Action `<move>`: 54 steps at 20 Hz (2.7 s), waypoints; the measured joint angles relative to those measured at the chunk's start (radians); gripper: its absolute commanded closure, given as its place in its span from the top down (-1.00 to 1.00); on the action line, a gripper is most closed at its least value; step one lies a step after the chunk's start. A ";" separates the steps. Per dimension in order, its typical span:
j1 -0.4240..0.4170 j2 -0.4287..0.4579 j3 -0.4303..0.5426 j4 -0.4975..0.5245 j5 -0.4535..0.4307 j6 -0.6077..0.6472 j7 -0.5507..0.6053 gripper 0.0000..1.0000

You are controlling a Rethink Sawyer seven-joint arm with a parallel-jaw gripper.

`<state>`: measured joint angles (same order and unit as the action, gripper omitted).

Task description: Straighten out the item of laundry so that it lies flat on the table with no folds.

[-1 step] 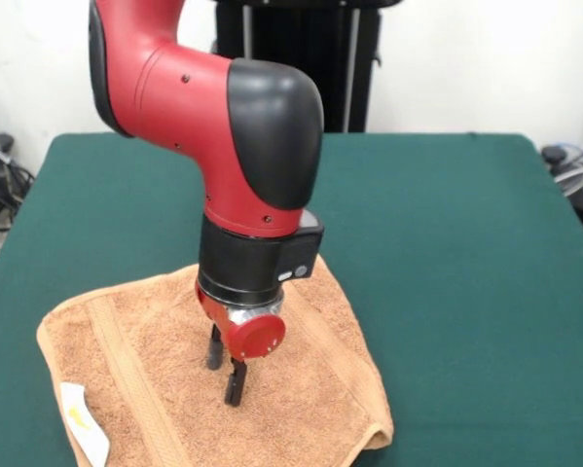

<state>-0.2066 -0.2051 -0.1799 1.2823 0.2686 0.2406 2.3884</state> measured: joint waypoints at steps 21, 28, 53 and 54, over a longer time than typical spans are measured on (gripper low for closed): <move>-0.072 -0.017 0.087 -0.037 -0.254 -0.026 0.000 1.00; -0.151 -0.014 0.144 -0.081 -0.369 -0.049 0.000 1.00; -0.285 0.004 0.218 -0.159 -0.523 -0.095 0.000 1.00; -0.278 -0.016 0.215 -0.136 -0.501 -0.048 0.000 1.00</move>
<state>-0.4848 -0.2206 0.0353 1.1463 -0.2327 0.1929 2.3882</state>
